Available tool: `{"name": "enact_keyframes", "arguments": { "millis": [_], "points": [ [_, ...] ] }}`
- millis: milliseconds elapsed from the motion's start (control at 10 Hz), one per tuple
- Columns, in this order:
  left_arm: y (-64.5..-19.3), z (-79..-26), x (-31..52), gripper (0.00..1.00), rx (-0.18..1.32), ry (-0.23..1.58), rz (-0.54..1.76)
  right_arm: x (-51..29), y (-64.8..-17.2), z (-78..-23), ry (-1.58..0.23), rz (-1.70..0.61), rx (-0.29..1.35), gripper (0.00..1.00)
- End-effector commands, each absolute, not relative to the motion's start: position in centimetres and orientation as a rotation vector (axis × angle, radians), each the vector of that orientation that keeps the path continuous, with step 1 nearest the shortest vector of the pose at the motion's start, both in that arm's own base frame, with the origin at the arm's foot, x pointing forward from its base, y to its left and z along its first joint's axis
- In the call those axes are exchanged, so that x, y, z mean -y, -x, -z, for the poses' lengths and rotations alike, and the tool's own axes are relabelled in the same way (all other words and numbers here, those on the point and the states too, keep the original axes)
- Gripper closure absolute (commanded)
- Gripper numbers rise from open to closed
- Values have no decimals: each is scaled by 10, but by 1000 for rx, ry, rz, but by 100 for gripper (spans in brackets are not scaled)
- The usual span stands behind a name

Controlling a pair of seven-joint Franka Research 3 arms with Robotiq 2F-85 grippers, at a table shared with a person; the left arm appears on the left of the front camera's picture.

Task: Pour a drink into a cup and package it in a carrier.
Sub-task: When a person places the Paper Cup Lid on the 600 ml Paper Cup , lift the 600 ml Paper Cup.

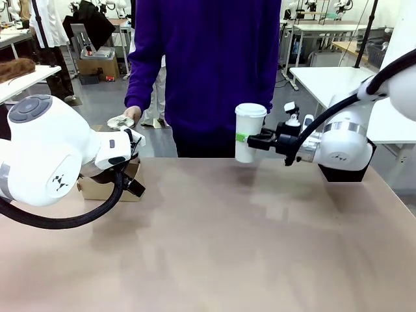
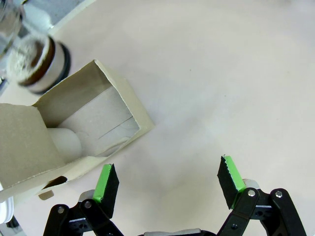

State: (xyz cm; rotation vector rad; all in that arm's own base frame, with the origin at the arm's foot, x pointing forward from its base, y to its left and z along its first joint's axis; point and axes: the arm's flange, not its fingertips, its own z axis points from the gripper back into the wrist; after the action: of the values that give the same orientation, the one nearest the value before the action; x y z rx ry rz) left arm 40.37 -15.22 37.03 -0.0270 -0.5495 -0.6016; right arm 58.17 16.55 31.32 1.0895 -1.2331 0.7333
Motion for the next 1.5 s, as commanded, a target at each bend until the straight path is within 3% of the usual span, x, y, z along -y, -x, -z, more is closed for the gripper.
{"name": "enact_keyframes", "arguments": {
  "millis": [0, 300, 500, 800, 1400],
  "points": [
    [-403, -371, 152, 0, 550, 29, 601, -140, -571, -371, -1154, -772, 1219, 20],
    [-403, -371, 152, 0, 550, 29, 601, -119, -547, -471, -1098, -867, 1204, 20],
    [-403, -371, 152, 0, 550, 29, 601, -118, -530, -525, -1156, -887, 1200, 20],
    [-403, -371, 152, 0, 550, 29, 601, -115, -521, -553, -1160, -863, 1197, 20],
    [-403, -371, 152, 0, 550, 29, 601, -116, -523, -554, -1144, -881, 1234, 20]
  ]
}}
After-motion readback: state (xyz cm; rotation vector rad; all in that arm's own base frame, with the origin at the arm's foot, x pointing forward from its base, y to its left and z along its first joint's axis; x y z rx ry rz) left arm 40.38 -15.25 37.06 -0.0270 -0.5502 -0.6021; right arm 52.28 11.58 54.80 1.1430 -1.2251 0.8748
